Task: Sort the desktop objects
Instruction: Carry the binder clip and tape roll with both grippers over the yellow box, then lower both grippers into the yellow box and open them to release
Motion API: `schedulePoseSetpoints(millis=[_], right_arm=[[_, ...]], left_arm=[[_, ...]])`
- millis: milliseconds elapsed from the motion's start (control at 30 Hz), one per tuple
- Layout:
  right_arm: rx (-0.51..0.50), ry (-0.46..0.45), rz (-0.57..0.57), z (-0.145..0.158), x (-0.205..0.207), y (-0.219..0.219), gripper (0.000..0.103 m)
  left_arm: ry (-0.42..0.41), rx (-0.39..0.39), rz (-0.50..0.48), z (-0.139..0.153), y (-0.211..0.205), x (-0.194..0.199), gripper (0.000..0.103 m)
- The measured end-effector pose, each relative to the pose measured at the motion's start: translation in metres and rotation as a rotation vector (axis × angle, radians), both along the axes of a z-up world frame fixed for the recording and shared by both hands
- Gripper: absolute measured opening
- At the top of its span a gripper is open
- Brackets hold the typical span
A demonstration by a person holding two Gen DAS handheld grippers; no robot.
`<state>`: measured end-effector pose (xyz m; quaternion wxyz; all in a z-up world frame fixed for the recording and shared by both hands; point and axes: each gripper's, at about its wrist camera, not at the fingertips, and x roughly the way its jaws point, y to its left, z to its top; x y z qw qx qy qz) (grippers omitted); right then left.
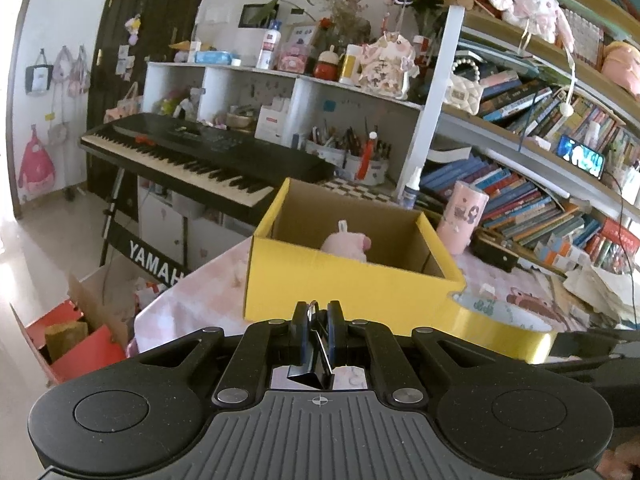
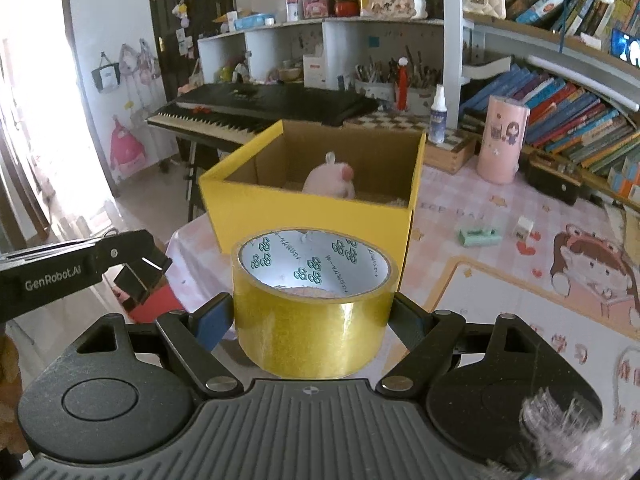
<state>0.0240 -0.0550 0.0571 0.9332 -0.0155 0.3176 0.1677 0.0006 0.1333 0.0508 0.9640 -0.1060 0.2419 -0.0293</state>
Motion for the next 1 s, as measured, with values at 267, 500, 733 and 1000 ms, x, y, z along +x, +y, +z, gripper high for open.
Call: schedulePoseSetpoints(millis=[267,500,733,1000], right_arm=[[-0.004,-0.051,0.021,0.012,0.032,-0.003,0.082],[0.003,-0.057,0.05,0.016,0.067,-0.003,0.082],[-0.007,-0.079,0.092,0.019,0.107,-0.002,0.082],[-0.045,-0.076,0.119,0.009,0.154,-0.005,0.082]], left_arm=[[-0.022,0.008,0.019,0.007,-0.002,0.027,0.007],[-0.037,0.023,0.028,0.013,-0.01,0.058,0.007],[-0.047,0.028,0.033,0.015,-0.016,0.095,0.007],[-0.018,0.043,0.022,0.011,-0.027,0.138,0.008]])
